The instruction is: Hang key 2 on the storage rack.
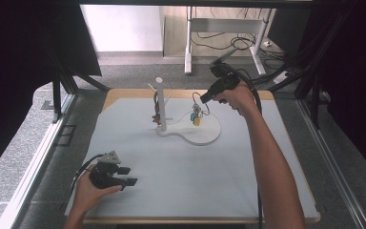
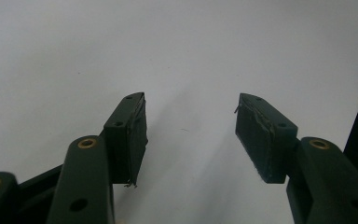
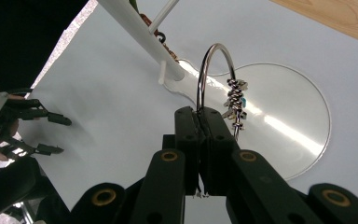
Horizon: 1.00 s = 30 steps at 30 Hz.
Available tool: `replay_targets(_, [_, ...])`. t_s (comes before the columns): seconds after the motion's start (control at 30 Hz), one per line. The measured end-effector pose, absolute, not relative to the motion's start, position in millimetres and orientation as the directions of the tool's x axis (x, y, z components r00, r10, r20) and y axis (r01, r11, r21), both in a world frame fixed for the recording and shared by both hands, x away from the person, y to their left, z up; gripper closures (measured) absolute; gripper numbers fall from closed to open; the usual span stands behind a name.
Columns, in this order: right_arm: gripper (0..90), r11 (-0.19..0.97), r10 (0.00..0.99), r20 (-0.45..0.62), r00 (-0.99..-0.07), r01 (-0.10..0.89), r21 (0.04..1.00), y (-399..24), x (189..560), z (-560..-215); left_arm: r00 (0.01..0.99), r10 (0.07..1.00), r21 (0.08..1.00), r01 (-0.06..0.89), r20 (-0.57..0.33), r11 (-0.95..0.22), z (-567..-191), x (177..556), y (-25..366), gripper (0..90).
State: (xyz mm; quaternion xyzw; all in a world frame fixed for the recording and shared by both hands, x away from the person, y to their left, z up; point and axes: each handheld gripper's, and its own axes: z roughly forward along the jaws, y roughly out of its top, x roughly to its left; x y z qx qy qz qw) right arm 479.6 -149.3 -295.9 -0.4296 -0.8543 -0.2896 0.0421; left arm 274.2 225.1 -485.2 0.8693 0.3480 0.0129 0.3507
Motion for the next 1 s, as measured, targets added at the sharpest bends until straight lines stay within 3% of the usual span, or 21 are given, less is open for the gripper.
replay_targets(1.0, [87.0,0.462,0.705,0.316,-0.635,0.749,0.475,-123,508,-301,0.742,0.627,0.63,0.609,-0.238,-0.482,-487,275,233,43.8])
